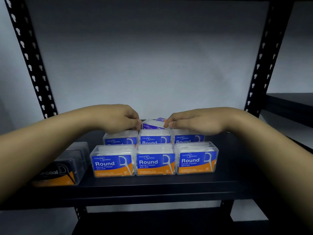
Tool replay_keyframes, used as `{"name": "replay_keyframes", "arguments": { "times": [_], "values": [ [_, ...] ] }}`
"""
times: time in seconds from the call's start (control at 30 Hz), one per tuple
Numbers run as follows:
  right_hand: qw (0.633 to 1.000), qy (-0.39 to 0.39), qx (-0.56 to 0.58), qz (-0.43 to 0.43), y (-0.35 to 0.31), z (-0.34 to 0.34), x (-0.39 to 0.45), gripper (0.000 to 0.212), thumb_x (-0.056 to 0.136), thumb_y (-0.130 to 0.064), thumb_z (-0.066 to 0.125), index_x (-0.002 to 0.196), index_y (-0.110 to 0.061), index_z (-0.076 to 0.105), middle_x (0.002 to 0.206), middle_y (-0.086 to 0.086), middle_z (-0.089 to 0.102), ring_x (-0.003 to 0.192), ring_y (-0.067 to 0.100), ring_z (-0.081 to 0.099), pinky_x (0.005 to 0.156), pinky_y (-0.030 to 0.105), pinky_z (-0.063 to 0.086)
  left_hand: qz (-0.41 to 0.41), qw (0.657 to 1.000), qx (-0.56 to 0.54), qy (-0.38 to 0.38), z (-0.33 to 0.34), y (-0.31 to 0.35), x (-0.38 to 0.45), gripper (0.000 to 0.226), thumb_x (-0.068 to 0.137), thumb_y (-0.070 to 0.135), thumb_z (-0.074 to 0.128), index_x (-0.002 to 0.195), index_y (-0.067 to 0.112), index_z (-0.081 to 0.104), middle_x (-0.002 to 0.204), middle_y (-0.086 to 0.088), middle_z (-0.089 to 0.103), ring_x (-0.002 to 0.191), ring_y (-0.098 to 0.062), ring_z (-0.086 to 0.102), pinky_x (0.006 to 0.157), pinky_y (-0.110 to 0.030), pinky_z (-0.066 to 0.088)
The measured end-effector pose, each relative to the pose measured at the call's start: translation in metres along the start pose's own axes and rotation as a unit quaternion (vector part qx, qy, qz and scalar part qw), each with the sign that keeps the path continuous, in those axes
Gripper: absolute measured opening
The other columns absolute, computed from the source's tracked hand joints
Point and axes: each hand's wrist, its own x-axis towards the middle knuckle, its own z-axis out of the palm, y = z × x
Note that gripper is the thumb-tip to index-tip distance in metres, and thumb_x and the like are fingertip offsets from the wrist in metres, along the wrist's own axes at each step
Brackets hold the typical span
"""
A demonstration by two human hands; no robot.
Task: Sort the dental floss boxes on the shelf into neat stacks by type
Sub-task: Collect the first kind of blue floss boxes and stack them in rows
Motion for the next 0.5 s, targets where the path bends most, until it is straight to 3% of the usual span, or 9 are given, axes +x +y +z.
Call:
{"name": "replay_keyframes", "arguments": {
  "times": [0.3, 0.5],
  "values": [
    [0.999, -0.024, -0.009, 0.044, -0.012, 0.008, 0.007, 0.041, 0.110, -0.046, 0.035, 0.144, -0.031, 0.050, 0.147, -0.009, 0.056, 0.131, 0.013, 0.054, 0.115, 0.039, 0.042, -0.034, 0.999, -0.012, -0.018, 0.005, 0.012, -0.004, 0.036, 0.105, 0.042, 0.042, 0.130, 0.025, 0.061, 0.128, 0.007, 0.062, 0.117, -0.016, 0.059, 0.103, -0.035, 0.049],
    [0.996, -0.028, 0.006, 0.082, -0.015, 0.012, 0.002, 0.050, 0.096, -0.068, 0.040, 0.135, -0.039, 0.055, 0.135, -0.011, 0.064, 0.120, 0.017, 0.065, 0.106, 0.047, 0.052, -0.001, 0.999, -0.035, -0.020, 0.011, 0.012, -0.010, 0.022, 0.105, 0.043, 0.042, 0.102, 0.032, 0.060, 0.110, 0.009, 0.065, 0.107, -0.013, 0.062, 0.101, -0.038, 0.050]
  ]
}}
